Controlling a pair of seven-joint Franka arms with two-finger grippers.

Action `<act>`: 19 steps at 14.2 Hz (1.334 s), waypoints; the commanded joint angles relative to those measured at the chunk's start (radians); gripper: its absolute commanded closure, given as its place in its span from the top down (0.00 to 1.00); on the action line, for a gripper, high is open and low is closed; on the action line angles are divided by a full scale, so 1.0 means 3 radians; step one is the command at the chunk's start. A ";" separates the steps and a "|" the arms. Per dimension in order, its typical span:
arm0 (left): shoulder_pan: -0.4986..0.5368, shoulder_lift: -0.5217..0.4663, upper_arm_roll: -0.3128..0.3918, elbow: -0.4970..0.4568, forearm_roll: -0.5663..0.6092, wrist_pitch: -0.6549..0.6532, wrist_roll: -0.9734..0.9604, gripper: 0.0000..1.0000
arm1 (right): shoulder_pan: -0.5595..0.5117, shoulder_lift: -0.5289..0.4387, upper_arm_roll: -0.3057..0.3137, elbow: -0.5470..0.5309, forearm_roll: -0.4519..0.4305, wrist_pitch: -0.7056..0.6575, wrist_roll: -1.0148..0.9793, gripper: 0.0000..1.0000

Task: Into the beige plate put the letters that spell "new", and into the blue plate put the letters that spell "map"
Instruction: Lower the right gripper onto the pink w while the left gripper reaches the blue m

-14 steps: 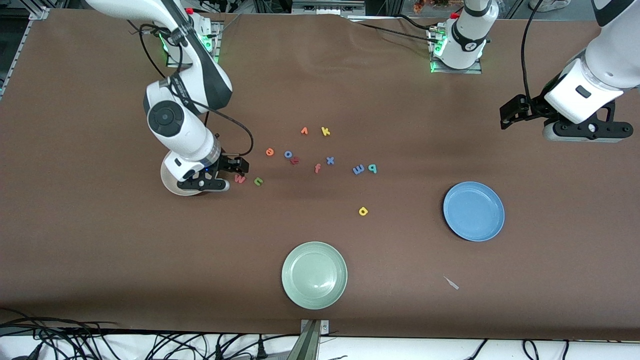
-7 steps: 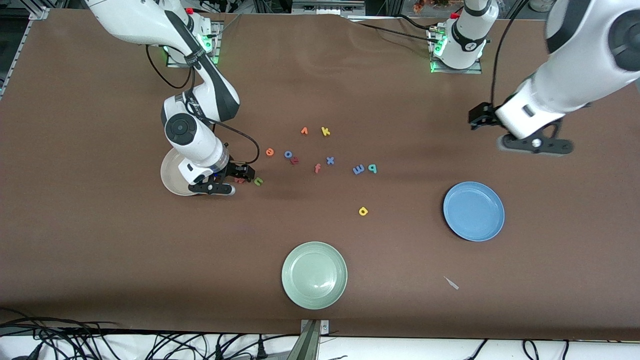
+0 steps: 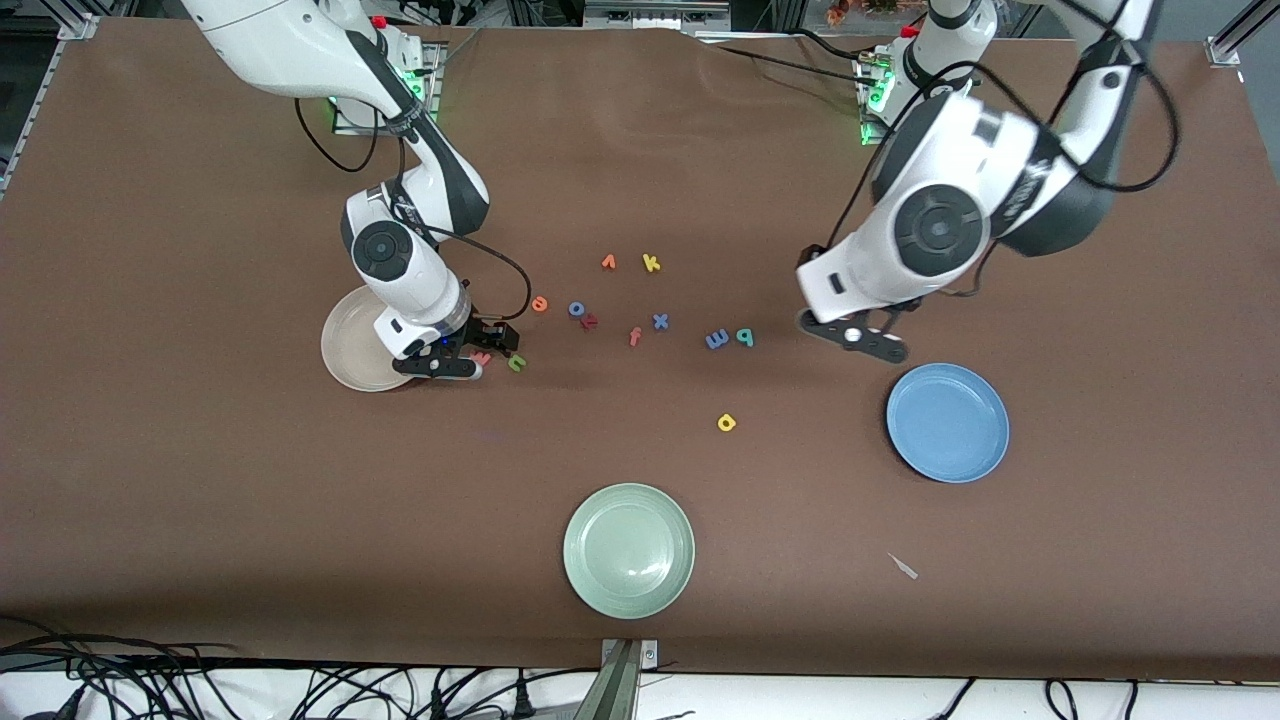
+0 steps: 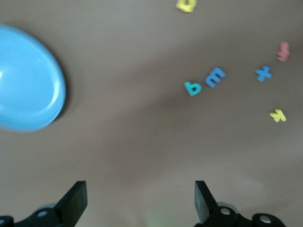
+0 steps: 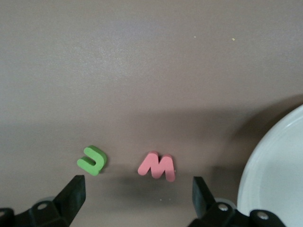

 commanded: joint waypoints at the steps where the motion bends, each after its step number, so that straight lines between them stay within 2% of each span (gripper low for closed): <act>1: -0.0036 0.0240 0.0038 0.0049 -0.0202 0.0276 0.0533 1.00 | 0.0025 0.0041 -0.0066 -0.0039 -0.0149 0.0133 0.0076 0.99; 6: -0.0347 0.0562 0.0043 -0.0176 -0.0182 0.1176 0.0529 1.00 | 0.0030 0.0118 -0.0076 -0.0039 -0.0211 0.0216 0.0081 0.99; 11: -0.0685 0.0716 0.0043 -0.0692 -0.0171 0.2122 0.0473 1.00 | 0.0091 0.0154 -0.0127 -0.0039 -0.0216 0.0261 0.0081 0.91; 15: -0.0757 0.0936 0.0048 -0.0713 -0.0156 0.2506 0.0472 1.00 | 0.0397 0.0194 -0.0408 -0.0039 -0.0221 0.0308 0.0081 0.81; 19: -0.0798 0.0972 0.0058 -0.0708 -0.0141 0.2559 0.0534 0.98 | 0.0439 0.0195 -0.0439 -0.0039 -0.0221 0.0318 0.0137 0.75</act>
